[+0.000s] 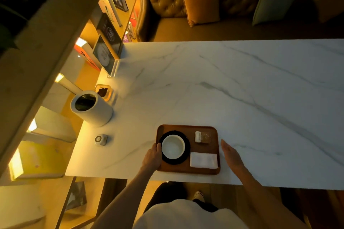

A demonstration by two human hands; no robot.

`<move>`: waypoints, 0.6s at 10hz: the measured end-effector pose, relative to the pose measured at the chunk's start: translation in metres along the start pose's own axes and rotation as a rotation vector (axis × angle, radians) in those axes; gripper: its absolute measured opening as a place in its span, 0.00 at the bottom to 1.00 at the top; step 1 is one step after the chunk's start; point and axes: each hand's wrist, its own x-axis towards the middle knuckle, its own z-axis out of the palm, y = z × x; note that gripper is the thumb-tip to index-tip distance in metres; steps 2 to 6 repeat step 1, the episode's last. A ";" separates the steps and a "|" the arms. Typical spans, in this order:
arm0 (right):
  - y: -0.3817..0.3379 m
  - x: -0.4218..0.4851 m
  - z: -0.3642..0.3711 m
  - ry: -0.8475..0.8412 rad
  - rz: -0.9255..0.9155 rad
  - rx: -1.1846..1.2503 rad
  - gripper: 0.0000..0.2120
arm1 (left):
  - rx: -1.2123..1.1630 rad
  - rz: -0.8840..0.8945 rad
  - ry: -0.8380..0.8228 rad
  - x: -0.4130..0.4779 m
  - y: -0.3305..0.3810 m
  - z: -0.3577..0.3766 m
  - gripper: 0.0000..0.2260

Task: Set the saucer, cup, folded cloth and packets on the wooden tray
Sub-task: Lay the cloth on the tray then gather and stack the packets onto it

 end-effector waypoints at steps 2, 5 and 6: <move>0.005 -0.007 -0.005 -0.018 -0.170 -0.324 0.25 | 0.423 0.107 0.035 -0.013 -0.006 0.004 0.19; 0.005 -0.007 -0.005 -0.018 -0.170 -0.324 0.25 | 0.423 0.107 0.035 -0.013 -0.006 0.004 0.19; 0.005 -0.007 -0.005 -0.018 -0.170 -0.324 0.25 | 0.423 0.107 0.035 -0.013 -0.006 0.004 0.19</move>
